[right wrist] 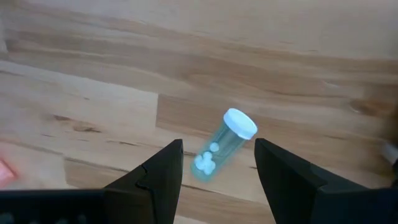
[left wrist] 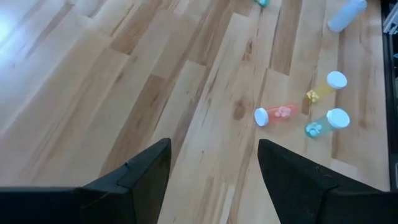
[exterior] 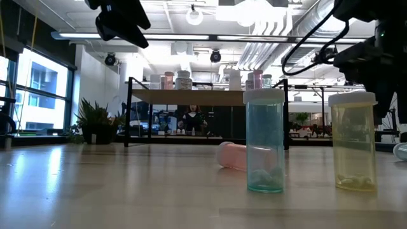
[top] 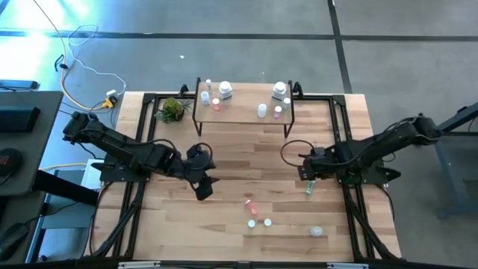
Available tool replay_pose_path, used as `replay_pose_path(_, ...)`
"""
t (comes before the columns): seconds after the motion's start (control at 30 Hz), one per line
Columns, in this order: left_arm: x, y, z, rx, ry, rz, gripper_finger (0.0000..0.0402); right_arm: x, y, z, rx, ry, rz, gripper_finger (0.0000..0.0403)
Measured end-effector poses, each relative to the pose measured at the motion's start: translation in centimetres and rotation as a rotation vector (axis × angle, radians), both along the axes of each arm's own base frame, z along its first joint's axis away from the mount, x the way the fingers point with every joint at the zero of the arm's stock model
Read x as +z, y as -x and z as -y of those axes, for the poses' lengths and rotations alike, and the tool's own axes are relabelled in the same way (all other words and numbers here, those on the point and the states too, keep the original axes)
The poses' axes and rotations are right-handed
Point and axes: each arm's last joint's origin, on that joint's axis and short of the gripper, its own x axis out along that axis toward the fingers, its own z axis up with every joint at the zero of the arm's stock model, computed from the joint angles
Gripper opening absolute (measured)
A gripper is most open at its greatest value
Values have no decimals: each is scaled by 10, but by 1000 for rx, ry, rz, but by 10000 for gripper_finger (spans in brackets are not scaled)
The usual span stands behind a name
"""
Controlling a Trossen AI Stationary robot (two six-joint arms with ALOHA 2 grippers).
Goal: Pick and place medicine bottles onto shelf by color
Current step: Put the top blue pill bottle on the shelf
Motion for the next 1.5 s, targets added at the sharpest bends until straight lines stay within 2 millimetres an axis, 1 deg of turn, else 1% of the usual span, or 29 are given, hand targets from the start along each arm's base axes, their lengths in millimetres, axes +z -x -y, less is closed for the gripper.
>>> replay_pose_path(0.27, 0, 0, 0, 7, -8, 0, 229, -14, 5, -8, -84, 25, 6, 190)
replay_pose_path(0.6, 0, 0, 0, 2, -14, -1, 229, -15, 8, -14, -136, 48, 11, 190)
replay_pose_path(0.83, 0, 0, 0, 3, -17, -1, 229, -24, 1, -17, -158, 56, -21, 190)
replay_pose_path(1.23, 0, 0, 0, 1, -18, -2, 229, -43, -6, -21, -201, 77, -143, 190)
replay_pose_path(1.5, 0, 0, 0, 1, -18, -2, 229, -52, -14, -24, -200, 58, -155, 190)
